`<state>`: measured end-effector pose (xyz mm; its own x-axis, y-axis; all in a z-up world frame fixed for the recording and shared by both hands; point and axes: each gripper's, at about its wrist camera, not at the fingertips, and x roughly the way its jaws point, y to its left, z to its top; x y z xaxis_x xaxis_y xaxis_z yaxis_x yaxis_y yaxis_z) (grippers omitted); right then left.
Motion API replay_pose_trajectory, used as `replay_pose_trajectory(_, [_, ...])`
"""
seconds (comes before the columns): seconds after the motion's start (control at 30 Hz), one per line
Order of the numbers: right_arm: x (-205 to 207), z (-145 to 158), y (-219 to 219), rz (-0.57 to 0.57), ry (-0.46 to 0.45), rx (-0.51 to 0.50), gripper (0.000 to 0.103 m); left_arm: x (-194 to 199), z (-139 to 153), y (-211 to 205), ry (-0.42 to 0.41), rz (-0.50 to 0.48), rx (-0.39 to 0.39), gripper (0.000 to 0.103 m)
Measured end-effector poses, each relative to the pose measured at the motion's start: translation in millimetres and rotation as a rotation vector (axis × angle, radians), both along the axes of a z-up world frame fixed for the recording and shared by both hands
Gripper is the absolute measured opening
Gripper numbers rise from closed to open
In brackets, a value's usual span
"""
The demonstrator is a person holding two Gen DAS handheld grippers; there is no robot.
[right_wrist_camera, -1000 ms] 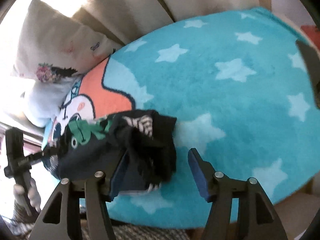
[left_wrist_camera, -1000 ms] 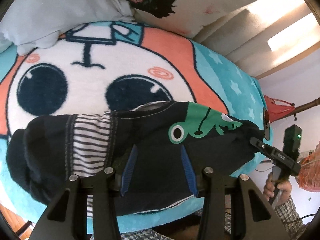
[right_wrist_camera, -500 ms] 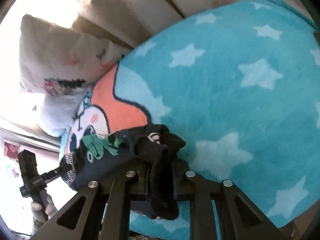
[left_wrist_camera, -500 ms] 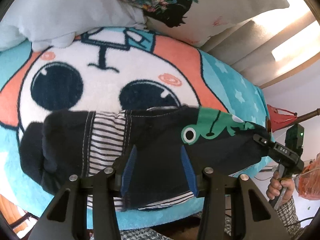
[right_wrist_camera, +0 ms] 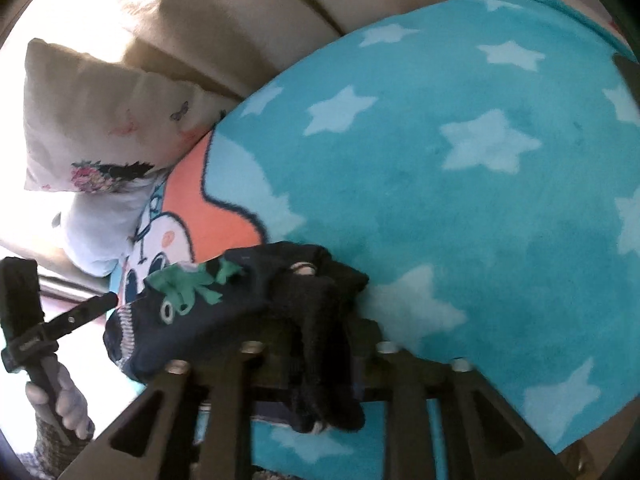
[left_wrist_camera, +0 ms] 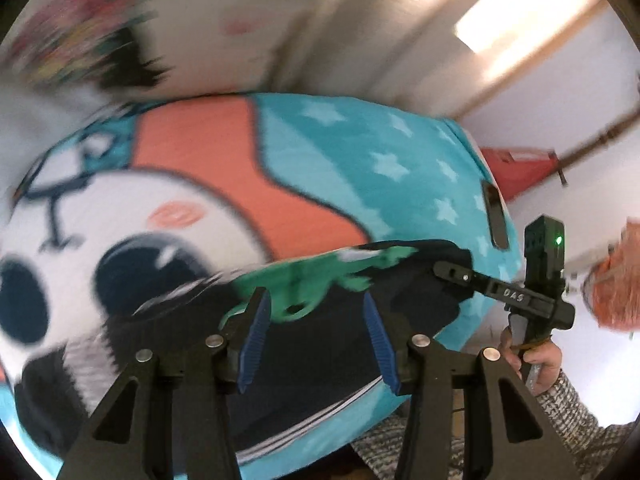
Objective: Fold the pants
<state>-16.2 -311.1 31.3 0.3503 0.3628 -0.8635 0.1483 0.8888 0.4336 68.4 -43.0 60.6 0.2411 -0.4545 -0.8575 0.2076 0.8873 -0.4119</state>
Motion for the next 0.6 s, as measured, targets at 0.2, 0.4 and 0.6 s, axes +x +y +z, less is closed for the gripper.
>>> replay_pose_trajectory(0.2, [-33, 15, -20, -0.099, -0.068, 0.041, 0.062, 27, -9, -65, 0.025, -0.186, -0.008, 0.052])
replay_pose_trajectory(0.4, [-53, 9, 5, -0.025, -0.07, 0.026, 0.062, 61, -36, -117, 0.123, -0.273, -0.073, 0.052])
replay_pose_trajectory(0.6, [-50, -10, 16, -0.03, -0.058, -0.009, 0.062, 77, -66, -159, 0.211, -0.349, -0.09, 0.052])
